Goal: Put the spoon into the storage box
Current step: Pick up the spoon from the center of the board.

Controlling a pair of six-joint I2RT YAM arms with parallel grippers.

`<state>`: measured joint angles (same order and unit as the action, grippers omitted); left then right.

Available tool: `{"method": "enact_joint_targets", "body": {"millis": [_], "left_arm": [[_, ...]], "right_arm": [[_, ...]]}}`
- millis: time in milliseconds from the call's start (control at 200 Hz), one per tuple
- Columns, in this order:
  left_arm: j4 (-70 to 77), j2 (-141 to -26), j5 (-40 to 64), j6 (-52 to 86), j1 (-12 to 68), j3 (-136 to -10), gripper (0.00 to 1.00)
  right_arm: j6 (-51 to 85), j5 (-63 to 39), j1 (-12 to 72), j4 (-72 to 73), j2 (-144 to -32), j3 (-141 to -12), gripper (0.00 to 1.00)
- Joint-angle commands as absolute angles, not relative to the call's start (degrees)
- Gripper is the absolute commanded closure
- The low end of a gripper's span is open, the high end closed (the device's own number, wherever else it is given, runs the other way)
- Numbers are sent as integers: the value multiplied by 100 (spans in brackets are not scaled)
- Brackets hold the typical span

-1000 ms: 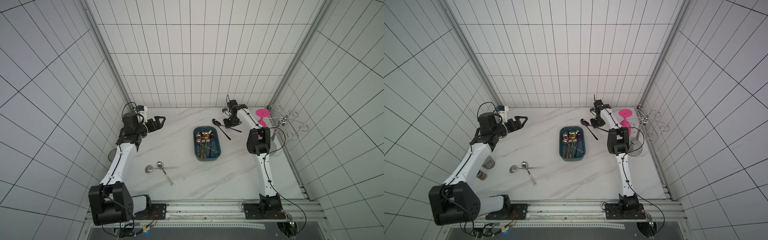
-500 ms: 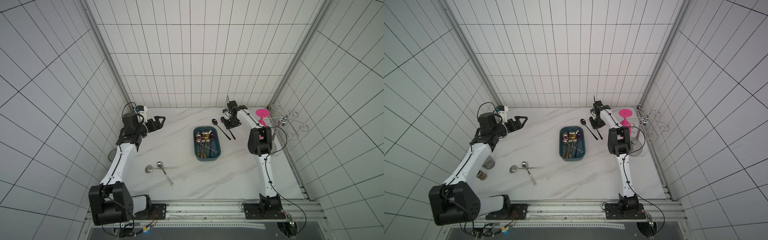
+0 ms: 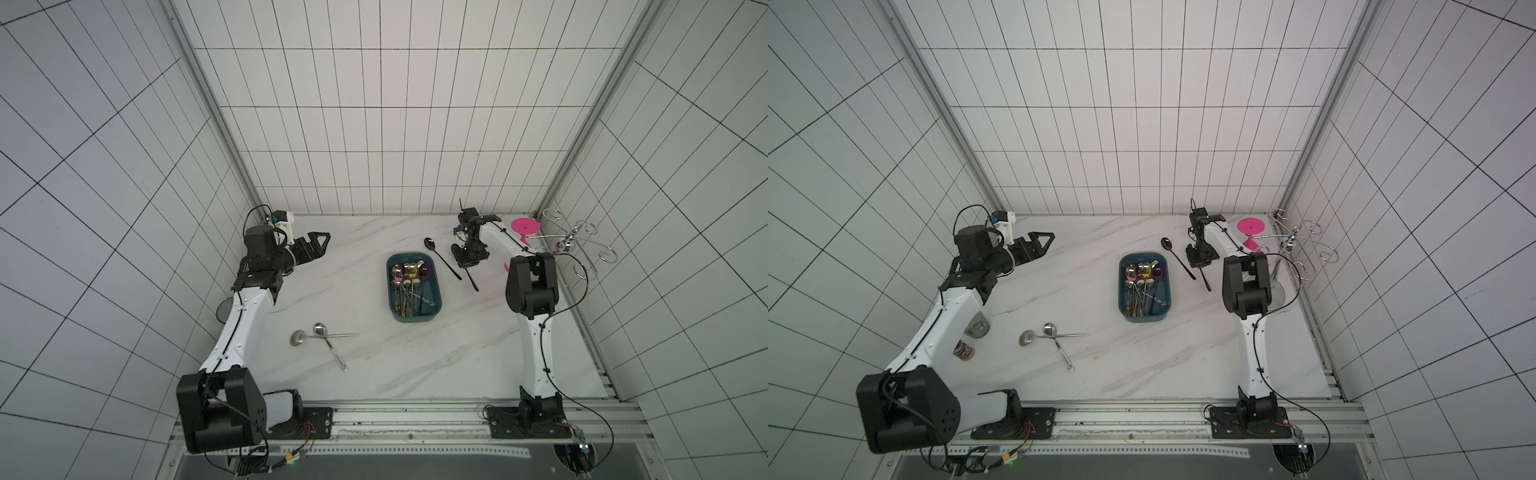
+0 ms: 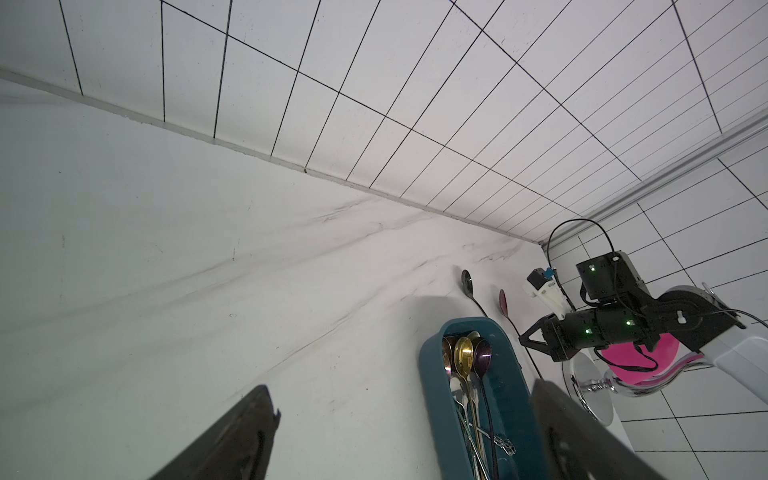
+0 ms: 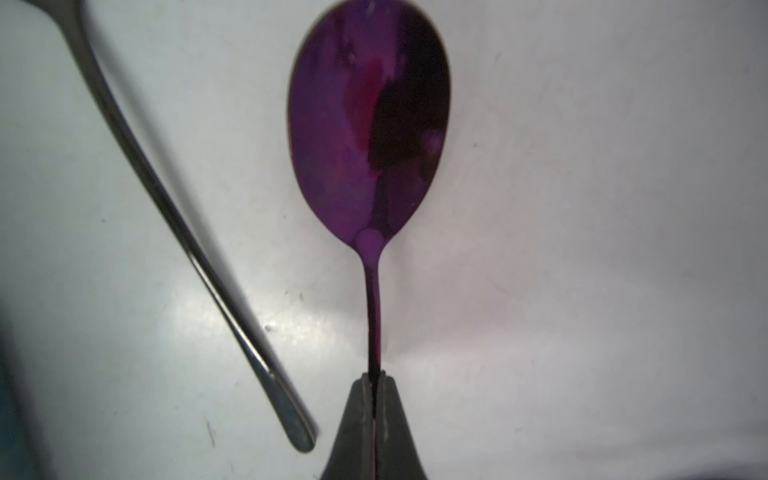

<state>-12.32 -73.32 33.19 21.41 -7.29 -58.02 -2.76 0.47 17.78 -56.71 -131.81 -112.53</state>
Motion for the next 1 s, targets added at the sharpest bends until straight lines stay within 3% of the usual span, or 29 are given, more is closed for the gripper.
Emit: {"method": "enact_joint_targets", "body": {"millis": [0,500,994], "left_arm": [[-1090,-7215,3278,2114,-779,-5730,3],[-1055,-7203,3296,2130,-827,-5713,3],[-1049,-7166,3287,2118,-859,-5695,3]], "right_arm": [[84,20,1894,-5549,-12579,-10817,100],[1498,-187,2708,-5072,-11269,-9929,100],[2769,-404,3710,-4659,-10846,-9707,100]]}}
